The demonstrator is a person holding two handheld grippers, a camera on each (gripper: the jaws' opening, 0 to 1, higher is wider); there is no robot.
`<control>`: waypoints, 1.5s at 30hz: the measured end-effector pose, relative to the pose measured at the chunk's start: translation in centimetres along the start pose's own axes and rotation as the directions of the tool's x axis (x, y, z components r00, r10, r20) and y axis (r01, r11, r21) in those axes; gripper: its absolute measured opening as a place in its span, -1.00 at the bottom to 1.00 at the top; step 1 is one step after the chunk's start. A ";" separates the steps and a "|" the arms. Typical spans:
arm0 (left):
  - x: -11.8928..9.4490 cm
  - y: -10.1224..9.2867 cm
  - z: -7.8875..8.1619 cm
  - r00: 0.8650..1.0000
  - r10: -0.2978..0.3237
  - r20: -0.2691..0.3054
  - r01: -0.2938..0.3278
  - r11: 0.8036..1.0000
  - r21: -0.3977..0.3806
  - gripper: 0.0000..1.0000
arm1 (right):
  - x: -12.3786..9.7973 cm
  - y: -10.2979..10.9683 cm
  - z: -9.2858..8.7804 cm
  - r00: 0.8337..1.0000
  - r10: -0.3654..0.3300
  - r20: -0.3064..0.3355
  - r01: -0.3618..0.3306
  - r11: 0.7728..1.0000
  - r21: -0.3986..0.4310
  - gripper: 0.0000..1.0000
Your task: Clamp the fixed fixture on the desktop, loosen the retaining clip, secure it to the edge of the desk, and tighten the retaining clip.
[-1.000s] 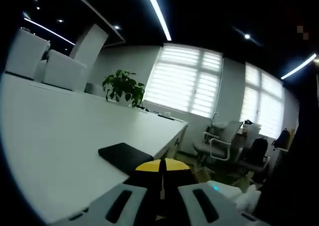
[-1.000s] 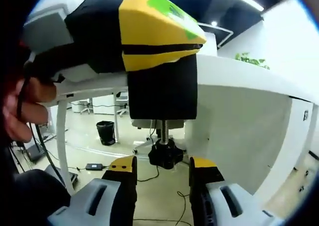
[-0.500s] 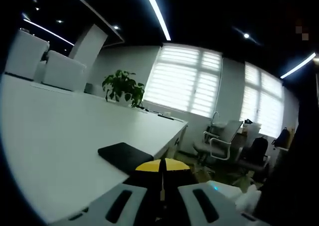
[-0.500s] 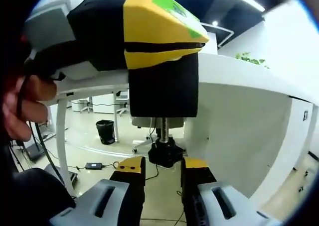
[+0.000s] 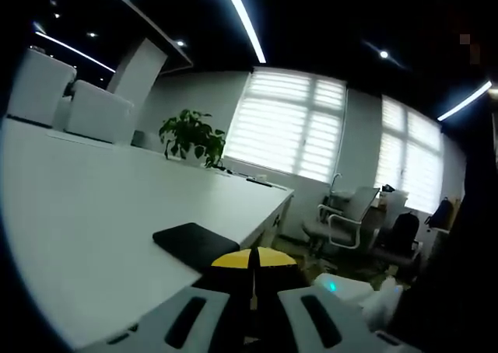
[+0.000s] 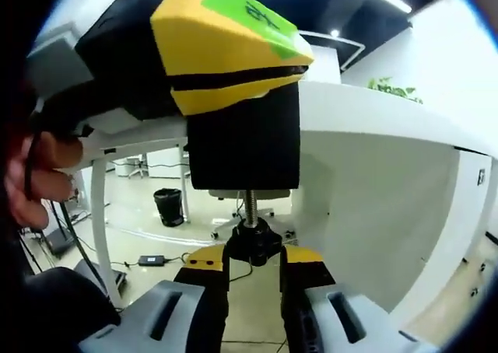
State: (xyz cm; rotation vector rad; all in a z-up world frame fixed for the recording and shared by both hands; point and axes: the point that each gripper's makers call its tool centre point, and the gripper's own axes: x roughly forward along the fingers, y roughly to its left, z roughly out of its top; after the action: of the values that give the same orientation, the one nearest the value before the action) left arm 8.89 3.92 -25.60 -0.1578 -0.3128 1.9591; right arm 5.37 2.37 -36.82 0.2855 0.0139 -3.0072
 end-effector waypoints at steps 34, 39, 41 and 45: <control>0.0 0.0 -0.1 1.000 0.005 -0.025 -0.005 1.000 0.002 -0.99 | -0.1 1.6 -0.1 0.730 0.680 -0.073 -0.681 0.714 -0.162 -0.56; 0.0 0.0 -0.1 1.000 0.005 -0.029 -0.005 1.000 0.004 -0.99 | 0.2 1.8 -0.2 0.694 0.715 -0.090 -0.718 0.677 -0.160 -0.61; 0.0 0.0 -0.1 1.000 0.005 -0.030 -0.005 1.000 0.004 -0.99 | -0.1 1.9 -0.3 0.687 0.721 -0.089 -0.725 0.673 -0.146 -0.62; 0.0 0.0 -0.1 1.000 0.005 -0.031 -0.005 1.000 0.000 -0.99 | -0.4 2.0 -0.4 0.695 0.716 -0.070 -0.718 0.685 -0.119 -0.62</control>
State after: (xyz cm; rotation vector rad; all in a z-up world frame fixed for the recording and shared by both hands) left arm 8.96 3.92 -25.70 -0.1885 -0.2927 1.9601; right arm 6.04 0.45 -37.11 0.2307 0.0891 -2.1942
